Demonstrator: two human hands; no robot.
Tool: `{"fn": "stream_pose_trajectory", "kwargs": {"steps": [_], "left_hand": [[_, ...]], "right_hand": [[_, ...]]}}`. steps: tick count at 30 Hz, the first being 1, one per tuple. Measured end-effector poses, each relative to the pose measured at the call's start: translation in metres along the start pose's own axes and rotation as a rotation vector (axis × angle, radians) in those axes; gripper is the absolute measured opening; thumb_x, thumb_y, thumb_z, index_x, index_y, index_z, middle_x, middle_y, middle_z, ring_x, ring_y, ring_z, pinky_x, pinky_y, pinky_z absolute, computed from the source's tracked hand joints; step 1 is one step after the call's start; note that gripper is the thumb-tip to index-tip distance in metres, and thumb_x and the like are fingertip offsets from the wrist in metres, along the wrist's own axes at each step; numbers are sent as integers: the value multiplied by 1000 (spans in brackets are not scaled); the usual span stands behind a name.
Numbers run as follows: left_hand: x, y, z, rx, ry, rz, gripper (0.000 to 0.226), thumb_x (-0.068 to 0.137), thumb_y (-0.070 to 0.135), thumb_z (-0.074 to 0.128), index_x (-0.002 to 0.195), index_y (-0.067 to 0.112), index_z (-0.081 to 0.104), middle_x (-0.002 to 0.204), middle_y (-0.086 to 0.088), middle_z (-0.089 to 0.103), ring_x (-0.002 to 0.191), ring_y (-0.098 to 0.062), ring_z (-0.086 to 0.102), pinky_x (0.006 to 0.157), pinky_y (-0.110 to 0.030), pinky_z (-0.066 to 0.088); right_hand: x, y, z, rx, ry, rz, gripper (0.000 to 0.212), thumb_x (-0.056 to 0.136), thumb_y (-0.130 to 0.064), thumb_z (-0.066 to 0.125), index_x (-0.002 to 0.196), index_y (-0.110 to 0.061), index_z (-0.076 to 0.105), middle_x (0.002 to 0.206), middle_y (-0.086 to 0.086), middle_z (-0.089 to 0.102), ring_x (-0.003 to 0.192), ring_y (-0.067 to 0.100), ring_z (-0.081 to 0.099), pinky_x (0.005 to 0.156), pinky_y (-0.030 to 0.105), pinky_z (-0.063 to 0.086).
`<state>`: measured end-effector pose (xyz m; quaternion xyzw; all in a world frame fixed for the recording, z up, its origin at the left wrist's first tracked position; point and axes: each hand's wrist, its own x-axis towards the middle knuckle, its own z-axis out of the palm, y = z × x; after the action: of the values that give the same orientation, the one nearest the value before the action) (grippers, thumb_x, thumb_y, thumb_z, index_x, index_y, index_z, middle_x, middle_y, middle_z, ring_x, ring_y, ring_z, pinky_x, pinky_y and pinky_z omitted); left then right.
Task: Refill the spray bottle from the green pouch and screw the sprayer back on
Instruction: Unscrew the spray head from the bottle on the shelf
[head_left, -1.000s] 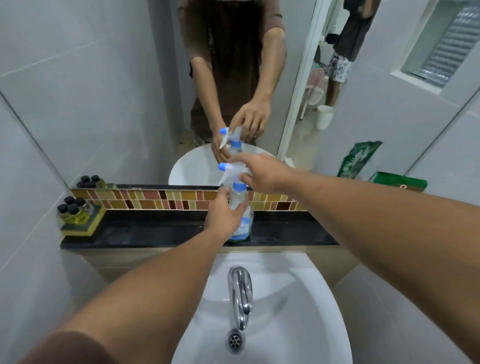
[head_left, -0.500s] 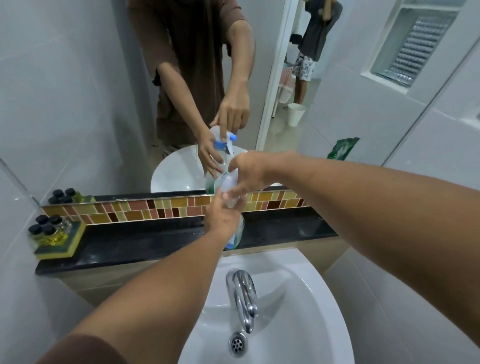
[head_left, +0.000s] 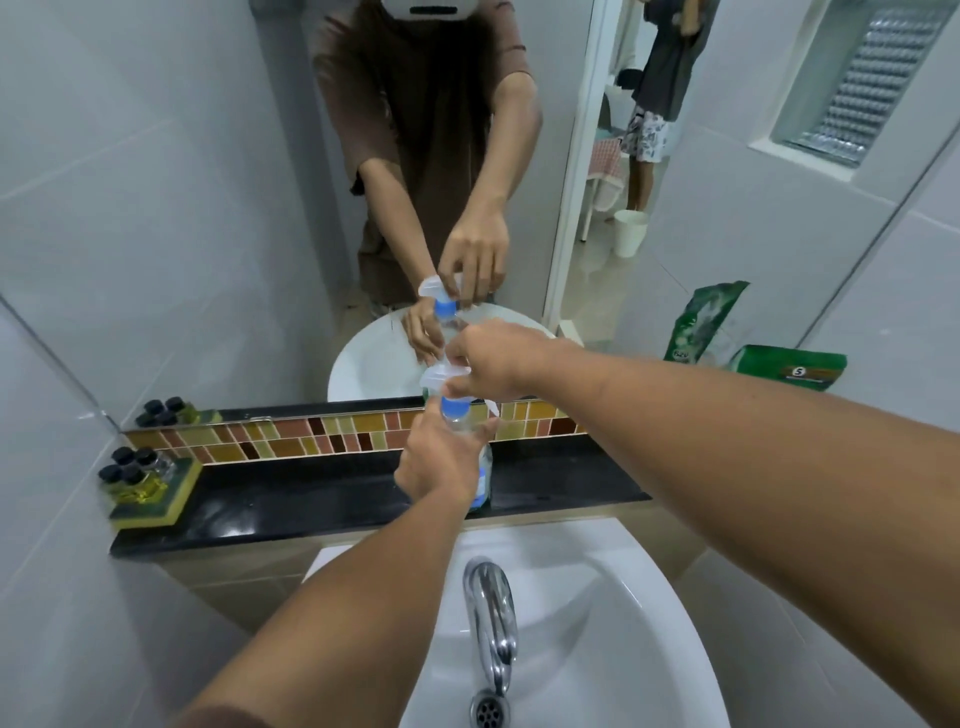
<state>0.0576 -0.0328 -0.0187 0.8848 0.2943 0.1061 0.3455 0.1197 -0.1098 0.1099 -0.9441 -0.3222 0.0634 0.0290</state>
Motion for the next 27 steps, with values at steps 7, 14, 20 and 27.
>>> {"fn": "stream_pose_trajectory", "kwargs": {"steps": [7, 14, 20, 27], "left_hand": [[-5, 10, 5, 26, 34, -12, 74, 80, 80, 64, 134, 30, 54, 121, 2, 66, 103, -23, 64, 73, -36, 42], [-6, 12, 14, -14, 54, -59, 59, 84, 73, 65, 123, 29, 55, 114, 6, 66, 94, -22, 62, 73, -36, 43], [-2, 8, 17, -22, 70, -53, 51, 86, 65, 69, 119, 29, 56, 108, 8, 65, 84, -17, 54, 67, -34, 43], [-2, 1, 16, -82, 51, -92, 68, 76, 79, 68, 120, 27, 62, 109, 2, 72, 94, -24, 67, 75, -34, 48]], "right_hand": [[-5, 11, -4, -19, 32, -122, 33, 100, -38, 67, 126, -18, 66, 116, 5, 67, 97, 21, 62, 82, 39, 54], [-10, 10, -3, -44, 64, -112, 31, 102, -36, 64, 124, -12, 65, 117, 11, 66, 95, 27, 64, 78, 41, 56], [-8, -3, 3, -23, 127, 11, 41, 102, -30, 60, 131, -2, 56, 101, 13, 66, 87, 27, 67, 74, 38, 58], [-3, -10, -19, 275, -256, -10, 33, 107, -23, 50, 137, -11, 54, 110, 8, 67, 90, 27, 71, 71, 38, 63]]}}
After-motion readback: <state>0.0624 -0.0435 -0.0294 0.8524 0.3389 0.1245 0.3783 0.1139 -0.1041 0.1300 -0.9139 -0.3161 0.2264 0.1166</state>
